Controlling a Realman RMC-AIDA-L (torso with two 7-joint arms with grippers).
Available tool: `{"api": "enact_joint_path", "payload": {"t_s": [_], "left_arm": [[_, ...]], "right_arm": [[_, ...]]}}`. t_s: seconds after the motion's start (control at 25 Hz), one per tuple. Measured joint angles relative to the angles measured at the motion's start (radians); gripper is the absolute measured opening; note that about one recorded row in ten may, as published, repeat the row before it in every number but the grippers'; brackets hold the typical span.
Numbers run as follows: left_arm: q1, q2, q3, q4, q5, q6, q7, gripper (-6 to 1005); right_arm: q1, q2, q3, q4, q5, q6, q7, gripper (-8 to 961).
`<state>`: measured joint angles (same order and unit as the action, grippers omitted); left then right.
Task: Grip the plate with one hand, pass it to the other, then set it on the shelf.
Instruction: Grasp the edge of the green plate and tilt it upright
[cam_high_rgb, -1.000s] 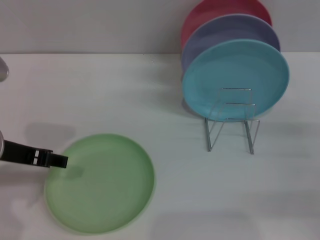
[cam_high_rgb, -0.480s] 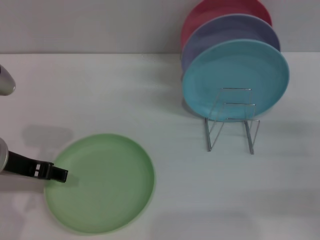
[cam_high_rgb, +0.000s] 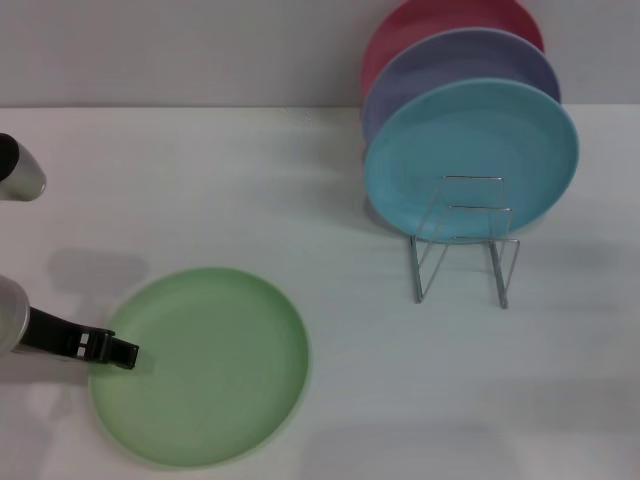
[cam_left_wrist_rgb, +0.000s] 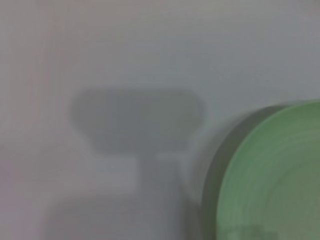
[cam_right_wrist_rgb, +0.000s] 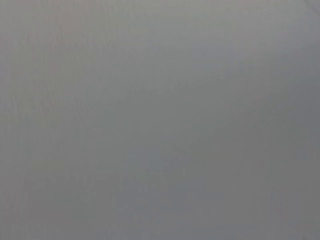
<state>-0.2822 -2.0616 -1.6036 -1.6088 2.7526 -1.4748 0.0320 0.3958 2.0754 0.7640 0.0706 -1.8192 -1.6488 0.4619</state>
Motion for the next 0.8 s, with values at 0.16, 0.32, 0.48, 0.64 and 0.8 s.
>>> {"api": "enact_joint_path", "payload": {"t_s": [0.16, 0.32, 0.48, 0.64, 0.8], "left_arm": [[-0.003, -0.001, -0.001, 0.007, 0.008, 0.006, 0.008, 776], [-0.005, -0.002, 0.001, 0.012, 0.03, 0.011, 0.01, 776], [-0.008, -0.002, 0.001, 0.019, 0.032, 0.012, 0.015, 776], [-0.008, -0.002, 0.001, 0.02, 0.032, 0.013, 0.019, 776], [-0.009, -0.002, 0.015, 0.02, 0.029, 0.014, 0.02, 777]], "right_arm": [[0.0, 0.0, 0.0, 0.001, 0.0, 0.0, 0.0, 665], [0.0, 0.0, 0.0, 0.001, 0.0, 0.0, 0.0, 665], [0.0, 0.001, 0.0, 0.002, 0.0, 0.0, 0.0, 665], [0.0, 0.002, 0.0, 0.004, 0.0, 0.0, 0.0, 665], [-0.001, 0.002, 0.0, 0.005, 0.0, 0.0, 0.0, 665]]}}
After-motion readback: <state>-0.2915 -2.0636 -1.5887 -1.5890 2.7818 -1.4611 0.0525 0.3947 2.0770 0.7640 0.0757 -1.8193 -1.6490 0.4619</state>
